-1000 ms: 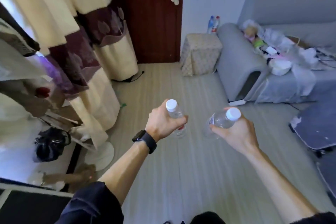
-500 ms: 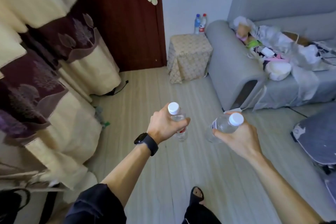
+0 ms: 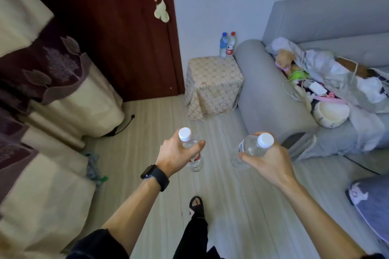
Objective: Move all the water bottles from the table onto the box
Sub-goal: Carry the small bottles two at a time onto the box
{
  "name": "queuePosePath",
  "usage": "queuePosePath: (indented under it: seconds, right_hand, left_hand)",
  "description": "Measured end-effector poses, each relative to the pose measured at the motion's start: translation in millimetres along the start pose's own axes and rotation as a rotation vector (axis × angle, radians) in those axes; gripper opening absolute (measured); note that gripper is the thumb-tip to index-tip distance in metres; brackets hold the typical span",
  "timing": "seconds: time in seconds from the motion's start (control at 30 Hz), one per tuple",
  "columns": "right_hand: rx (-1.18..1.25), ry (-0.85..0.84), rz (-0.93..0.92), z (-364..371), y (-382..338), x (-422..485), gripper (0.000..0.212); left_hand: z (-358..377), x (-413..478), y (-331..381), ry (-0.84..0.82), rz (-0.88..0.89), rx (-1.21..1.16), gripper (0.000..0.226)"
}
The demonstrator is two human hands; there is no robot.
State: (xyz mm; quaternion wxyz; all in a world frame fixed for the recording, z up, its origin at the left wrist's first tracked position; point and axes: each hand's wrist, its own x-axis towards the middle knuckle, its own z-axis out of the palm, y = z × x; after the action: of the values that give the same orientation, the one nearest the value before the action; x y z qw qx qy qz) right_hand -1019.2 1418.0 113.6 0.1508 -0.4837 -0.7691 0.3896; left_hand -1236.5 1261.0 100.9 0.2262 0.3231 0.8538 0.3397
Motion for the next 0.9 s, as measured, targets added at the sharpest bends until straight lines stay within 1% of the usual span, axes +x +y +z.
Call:
queuePosePath:
  seconds: [0.17, 0.27, 0.33, 0.4, 0.5, 0.63, 0.73, 0.8, 0.9]
  right_hand:
    - [-0.006, 0.056, 0.002, 7.5, -21.6, 95.3, 0.052]
    - [0.037, 0.050, 0.007, 5.4, -31.1, 147.4, 0.043]
    - [0.029, 0.058, -0.003, 2.5, -35.5, 179.8, 0.041]
    - [0.005, 0.069, 0.010, -0.3, -39.3, 214.9, 0.043]
    - [-0.020, 0.043, 0.041, -2.5, -35.7, 273.0, 0.043]
    - [0.010, 0.020, 0.081, -2.2, -24.1, 357.2, 0.047]
    - [0.016, -0.006, 0.087, -5.6, -15.7, 424.6, 0.052]
    - [0.014, -0.017, 0.081, -9.6, -15.9, 465.9, 0.057]
    - [0.020, -0.093, 0.093, -15.6, -18.4, 531.4, 0.056]
  left_hand:
    - [-1.8, 109.5, 4.7, -0.014, -0.017, -0.022, 0.055]
    - [-0.1, 173.9, 12.1, -0.064, -0.015, -0.013, 0.058]
    - [2.9, 212.5, 18.2, -0.094, -0.010, 0.021, 0.060]
    - [8.4, 252.2, 26.2, -0.107, -0.018, 0.023, 0.061]
    - [23.7, 311.2, 37.0, -0.132, -0.035, 0.029, 0.060]
    - [45.9, 386.2, 56.7, -0.140, -0.060, 0.041, 0.066]
    - [63.0, 440.5, 77.4, -0.133, -0.076, 0.032, 0.058]
    - [72.2, 472.1, 94.3, -0.133, -0.095, 0.034, 0.057]
    - [82.6, 522.2, 112.7, -0.113, -0.137, 0.015, 0.051]
